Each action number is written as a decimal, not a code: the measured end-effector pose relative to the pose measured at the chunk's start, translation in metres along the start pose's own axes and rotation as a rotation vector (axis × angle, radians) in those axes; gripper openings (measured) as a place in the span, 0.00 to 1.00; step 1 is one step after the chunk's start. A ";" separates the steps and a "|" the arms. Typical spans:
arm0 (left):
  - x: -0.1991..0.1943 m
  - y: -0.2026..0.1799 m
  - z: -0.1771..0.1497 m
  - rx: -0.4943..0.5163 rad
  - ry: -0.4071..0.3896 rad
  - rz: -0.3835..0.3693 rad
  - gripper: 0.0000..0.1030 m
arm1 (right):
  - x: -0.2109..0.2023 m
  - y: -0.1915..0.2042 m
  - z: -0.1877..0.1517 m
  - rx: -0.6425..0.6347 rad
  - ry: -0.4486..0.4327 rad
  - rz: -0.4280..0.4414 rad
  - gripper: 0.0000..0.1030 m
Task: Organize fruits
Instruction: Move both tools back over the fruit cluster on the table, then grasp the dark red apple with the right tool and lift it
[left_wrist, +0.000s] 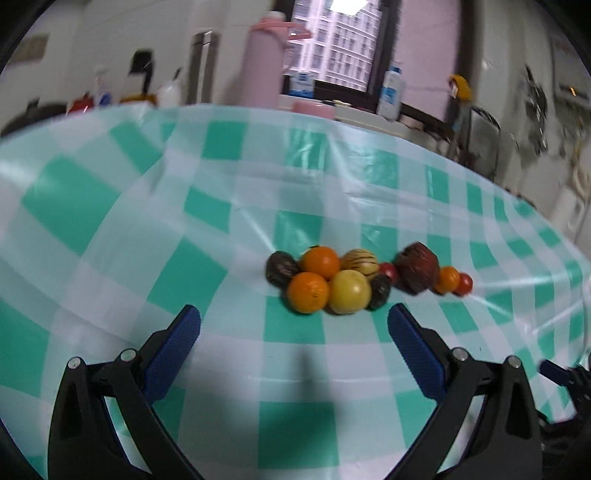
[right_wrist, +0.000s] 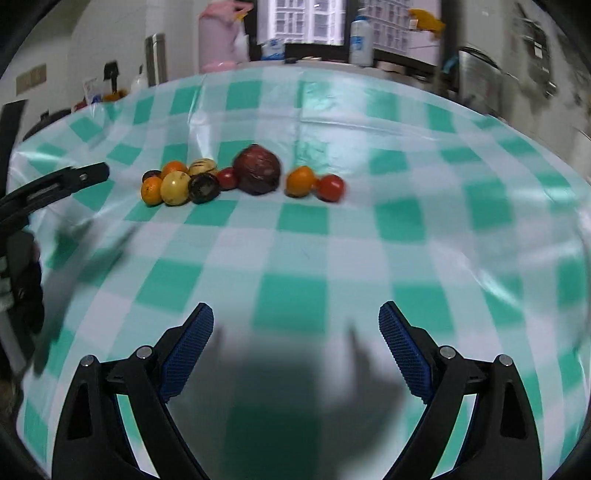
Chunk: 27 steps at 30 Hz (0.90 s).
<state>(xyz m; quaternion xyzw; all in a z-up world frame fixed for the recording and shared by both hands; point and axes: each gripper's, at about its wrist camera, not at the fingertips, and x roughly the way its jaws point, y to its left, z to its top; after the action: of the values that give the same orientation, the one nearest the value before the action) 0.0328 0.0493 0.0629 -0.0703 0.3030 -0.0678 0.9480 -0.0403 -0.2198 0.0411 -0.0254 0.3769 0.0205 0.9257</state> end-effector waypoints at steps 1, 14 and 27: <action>-0.001 0.006 -0.003 -0.019 -0.002 -0.001 0.99 | 0.012 0.006 0.012 -0.031 -0.002 -0.026 0.86; 0.011 0.007 -0.012 -0.037 0.053 -0.026 0.99 | 0.132 0.044 0.108 -0.379 0.031 -0.078 0.86; 0.012 -0.003 -0.017 0.003 0.056 -0.024 0.99 | 0.172 0.050 0.137 -0.533 0.125 -0.013 0.79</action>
<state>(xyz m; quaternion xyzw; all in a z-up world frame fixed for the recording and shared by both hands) 0.0319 0.0423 0.0430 -0.0704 0.3285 -0.0815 0.9383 0.1751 -0.1580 0.0171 -0.2717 0.4145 0.1112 0.8614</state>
